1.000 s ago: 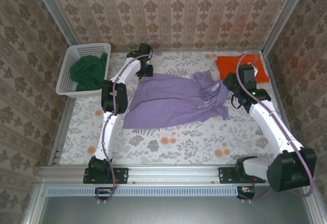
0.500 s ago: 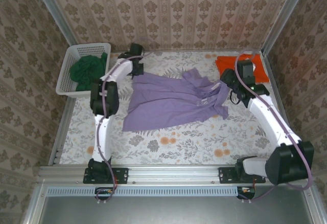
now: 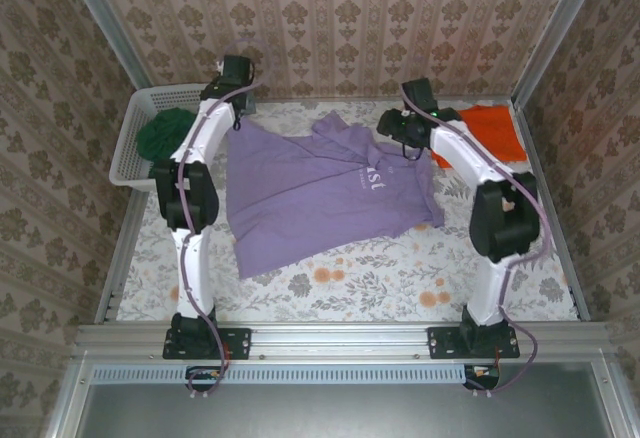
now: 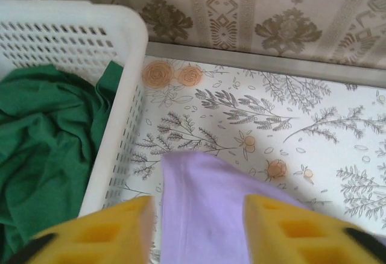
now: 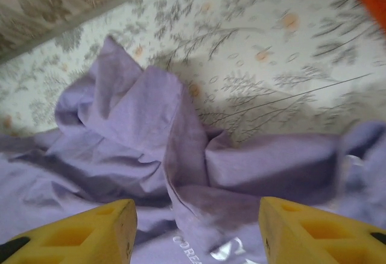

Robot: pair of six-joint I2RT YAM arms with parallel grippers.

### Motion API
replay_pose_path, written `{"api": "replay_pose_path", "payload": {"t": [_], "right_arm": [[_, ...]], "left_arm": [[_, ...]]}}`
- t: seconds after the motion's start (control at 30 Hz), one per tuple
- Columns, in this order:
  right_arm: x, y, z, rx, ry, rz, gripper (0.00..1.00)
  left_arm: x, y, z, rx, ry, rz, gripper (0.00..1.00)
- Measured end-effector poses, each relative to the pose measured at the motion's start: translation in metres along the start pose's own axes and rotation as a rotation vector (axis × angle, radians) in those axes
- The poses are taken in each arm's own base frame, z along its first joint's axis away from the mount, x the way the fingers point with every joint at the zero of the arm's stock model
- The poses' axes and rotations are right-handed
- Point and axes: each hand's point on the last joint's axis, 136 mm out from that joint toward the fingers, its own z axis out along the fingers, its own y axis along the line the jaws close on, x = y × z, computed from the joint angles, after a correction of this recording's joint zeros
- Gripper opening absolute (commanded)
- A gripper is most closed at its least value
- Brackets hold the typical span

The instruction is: Fold and stack the t-shirts

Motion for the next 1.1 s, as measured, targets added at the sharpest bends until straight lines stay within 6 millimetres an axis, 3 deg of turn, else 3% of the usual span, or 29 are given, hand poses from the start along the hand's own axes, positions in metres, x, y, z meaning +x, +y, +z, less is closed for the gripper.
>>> {"api": "replay_pose_path", "payload": {"t": [0.1,0.2,0.43,0.5,0.6,0.77,0.83,0.97,1.1], "right_arm": [[0.007,0.011,0.037,0.003,0.057,-0.018,0.57],[0.008,0.015,0.069,0.015,0.081,-0.042,0.57],[-0.003,0.018,0.115,0.033,0.082,-0.106,0.54],[-0.005,0.016,0.123,0.041,0.077,-0.124,0.54],[-0.002,0.013,0.131,0.047,0.087,-0.150,0.51],[-0.002,0.019,0.147,0.010,0.097,-0.170,0.36],[0.003,0.019,0.153,0.002,0.110,-0.174,0.30],[0.010,0.014,0.161,0.008,0.129,-0.177,0.19],[0.007,0.011,0.162,0.013,0.120,-0.173,0.12]], "left_arm": [[0.005,-0.008,-0.003,0.003,0.011,0.013,0.73],[0.019,-0.020,-0.013,0.020,0.033,0.035,0.73],[0.076,-0.052,-0.079,0.159,0.076,0.016,0.67],[0.094,-0.056,-0.089,0.194,0.093,-0.004,0.65],[0.127,-0.053,-0.088,0.217,0.141,-0.049,0.62],[0.209,-0.045,-0.077,0.193,0.279,-0.058,0.62],[0.233,-0.045,-0.078,0.186,0.319,-0.034,0.62],[0.254,-0.039,-0.080,0.174,0.333,-0.028,0.61],[0.260,-0.024,-0.075,0.131,0.326,-0.038,0.60]]}}
